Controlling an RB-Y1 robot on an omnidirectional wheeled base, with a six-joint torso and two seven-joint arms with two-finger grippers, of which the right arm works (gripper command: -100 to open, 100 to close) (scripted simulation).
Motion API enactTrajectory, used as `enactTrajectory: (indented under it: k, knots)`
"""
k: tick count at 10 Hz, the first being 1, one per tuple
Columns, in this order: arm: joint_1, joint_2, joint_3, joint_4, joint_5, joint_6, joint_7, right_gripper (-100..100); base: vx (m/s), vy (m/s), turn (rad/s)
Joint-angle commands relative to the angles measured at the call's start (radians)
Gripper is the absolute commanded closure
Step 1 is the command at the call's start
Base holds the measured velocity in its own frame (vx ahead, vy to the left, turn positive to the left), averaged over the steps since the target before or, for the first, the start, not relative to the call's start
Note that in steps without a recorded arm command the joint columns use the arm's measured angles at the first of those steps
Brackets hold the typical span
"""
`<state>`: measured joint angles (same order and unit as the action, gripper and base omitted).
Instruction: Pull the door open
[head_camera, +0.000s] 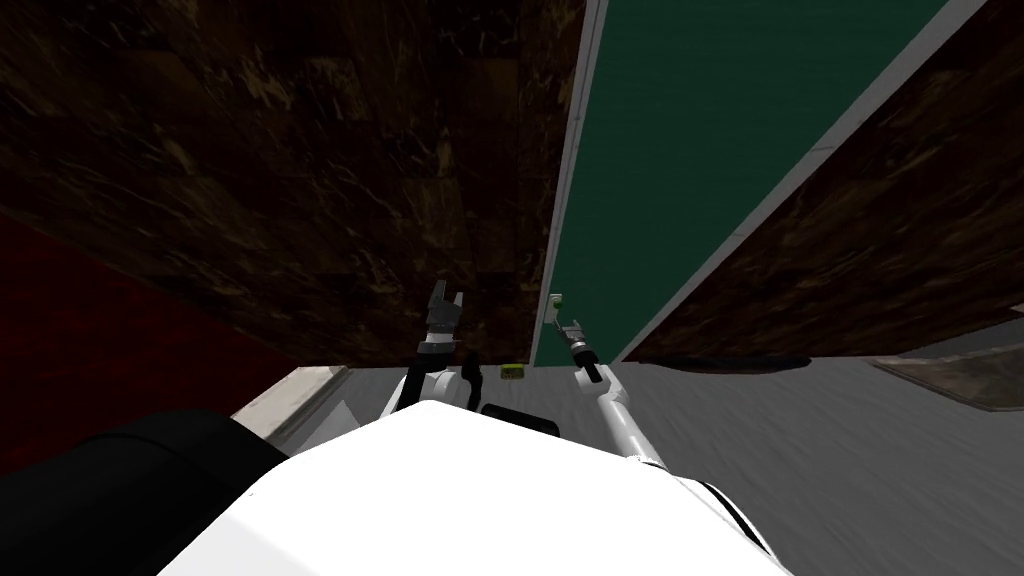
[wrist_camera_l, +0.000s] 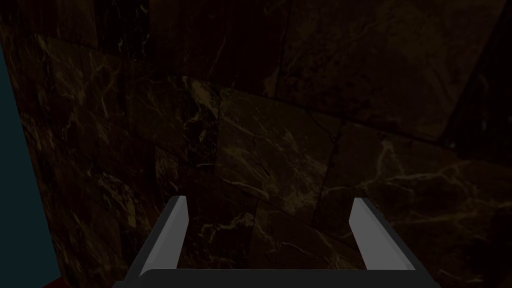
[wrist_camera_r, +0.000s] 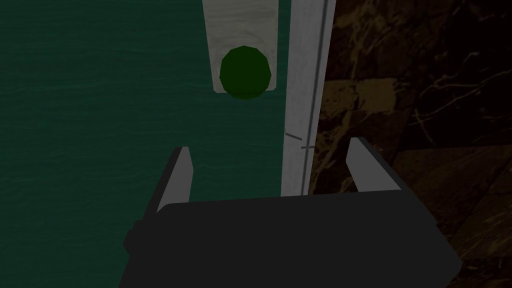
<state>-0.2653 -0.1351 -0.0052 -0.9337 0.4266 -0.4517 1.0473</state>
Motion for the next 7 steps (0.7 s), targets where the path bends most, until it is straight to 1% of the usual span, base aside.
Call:
enactTrajectory:
  k: [1,2,4,5,7]
  knots:
    - [-0.035,0.001,-0.030,0.050,-0.020,-0.015,0.028,-100,0.023,0.005,0.140]
    - [-0.035,0.001,-0.030,0.058,-0.020,-0.015,0.028,-100,0.018,0.001,0.024]
    - [-0.080,0.000,-0.064,0.122,-0.044,-0.031,0.059,-100,0.030,0.003,0.104]
    - [-0.080,0.000,-0.064,0.126,-0.044,-0.031,0.059,-100,0.031,0.001,0.051]
    - [-0.122,-0.001,-0.095,0.189,-0.067,-0.045,0.087,-100,0.034,0.001,0.103]
